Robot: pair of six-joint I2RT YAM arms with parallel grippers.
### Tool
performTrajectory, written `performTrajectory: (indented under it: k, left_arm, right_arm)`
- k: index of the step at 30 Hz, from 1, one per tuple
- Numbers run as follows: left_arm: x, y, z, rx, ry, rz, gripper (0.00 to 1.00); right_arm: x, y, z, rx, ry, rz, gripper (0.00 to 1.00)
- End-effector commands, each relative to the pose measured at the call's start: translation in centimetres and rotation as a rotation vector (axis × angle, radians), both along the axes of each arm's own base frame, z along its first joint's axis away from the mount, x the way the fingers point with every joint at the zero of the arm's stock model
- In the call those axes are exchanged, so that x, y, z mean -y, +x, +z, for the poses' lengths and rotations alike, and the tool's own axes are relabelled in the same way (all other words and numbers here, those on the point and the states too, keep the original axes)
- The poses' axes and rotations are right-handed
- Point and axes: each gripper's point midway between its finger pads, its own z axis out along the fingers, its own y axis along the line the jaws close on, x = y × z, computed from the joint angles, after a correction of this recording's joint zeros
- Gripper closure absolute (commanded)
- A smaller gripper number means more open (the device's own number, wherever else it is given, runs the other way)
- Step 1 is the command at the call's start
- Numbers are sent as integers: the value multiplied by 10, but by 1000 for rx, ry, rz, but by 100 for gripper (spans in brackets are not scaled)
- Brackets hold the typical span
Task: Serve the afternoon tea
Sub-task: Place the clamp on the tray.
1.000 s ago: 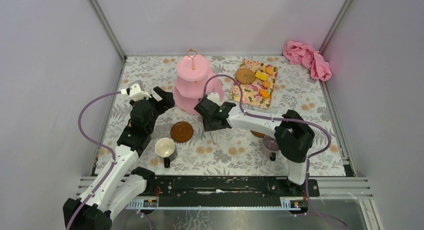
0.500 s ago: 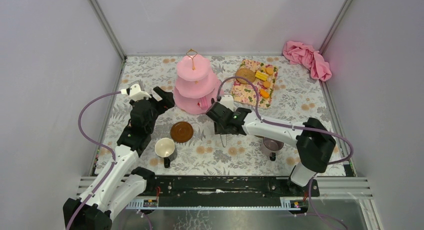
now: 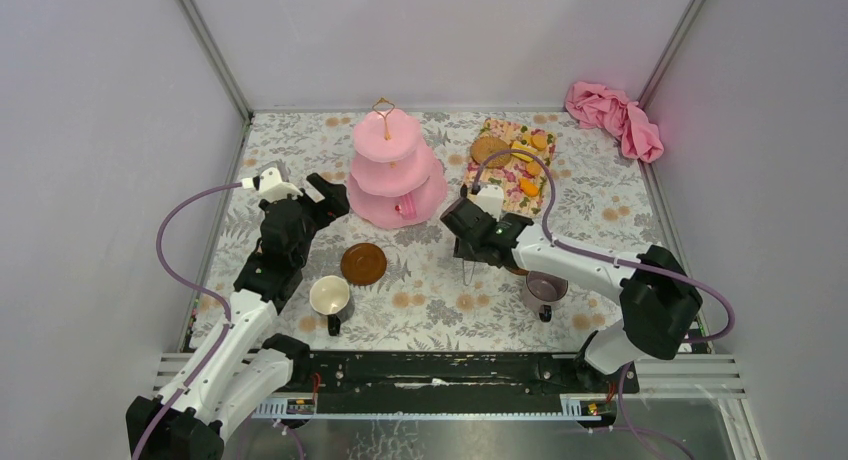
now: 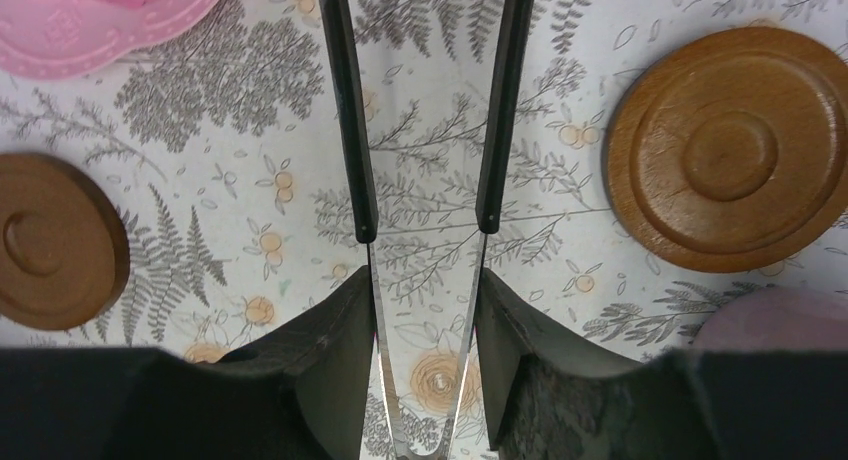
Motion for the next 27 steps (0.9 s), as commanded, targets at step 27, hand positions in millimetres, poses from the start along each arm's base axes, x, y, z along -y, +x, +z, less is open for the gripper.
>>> performTrajectory:
  k: [27]
  left_arm:
    - [3,6,17,54,-11,-15,0]
  right_arm:
    - [78,99,33,1,75,-122,51]
